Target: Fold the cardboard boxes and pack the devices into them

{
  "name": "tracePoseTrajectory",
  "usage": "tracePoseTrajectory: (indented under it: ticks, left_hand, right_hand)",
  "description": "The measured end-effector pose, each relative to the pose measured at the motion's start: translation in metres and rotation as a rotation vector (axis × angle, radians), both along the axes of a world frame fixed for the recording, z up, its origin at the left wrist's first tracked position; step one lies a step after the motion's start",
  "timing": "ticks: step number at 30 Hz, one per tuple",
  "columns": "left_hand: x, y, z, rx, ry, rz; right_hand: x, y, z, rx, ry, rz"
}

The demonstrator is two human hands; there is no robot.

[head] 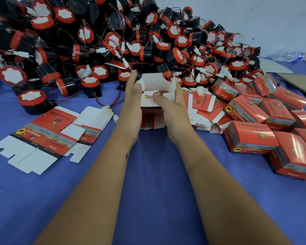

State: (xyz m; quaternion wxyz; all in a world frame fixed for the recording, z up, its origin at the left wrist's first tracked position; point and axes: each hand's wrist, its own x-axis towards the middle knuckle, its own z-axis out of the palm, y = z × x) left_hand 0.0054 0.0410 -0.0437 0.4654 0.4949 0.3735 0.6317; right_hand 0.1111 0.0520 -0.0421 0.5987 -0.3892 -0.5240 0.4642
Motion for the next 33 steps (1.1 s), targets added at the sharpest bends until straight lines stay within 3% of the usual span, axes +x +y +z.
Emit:
tracePoseTrajectory:
  ticks: [4,8,12,17,20,24,30,33]
  left_hand:
    - [-0.003,0.0,0.003,-0.04,-0.045,-0.053]
    - [0.002,-0.002,0.001,-0.024,0.025,0.025]
    - [0.001,0.002,0.001,-0.078,-0.024,0.121]
    - [0.0,0.004,-0.001,-0.072,-0.082,0.07]
    - [-0.001,0.005,0.002,-0.061,-0.229,-0.011]
    - [-0.003,0.002,0.003,-0.043,-0.258,-0.081]
    - [0.004,-0.003,0.004,-0.025,-0.043,0.01]
    - [0.003,-0.002,0.0,-0.017,-0.07,0.039]
  right_hand:
    - [0.002,0.0,0.001,0.027,0.045,-0.029]
    - [0.0,-0.005,0.005,-0.024,0.071,0.025]
    - [0.005,-0.006,0.014,-0.101,0.27,0.119]
    - [0.004,-0.005,0.012,-0.121,0.107,0.126]
    - [0.0,-0.004,0.009,-0.096,0.112,0.076]
    - [-0.001,-0.003,0.007,-0.105,0.119,0.059]
    - [0.006,-0.004,0.007,-0.103,0.213,0.163]
    - [0.006,-0.003,0.009,-0.128,0.071,0.111]
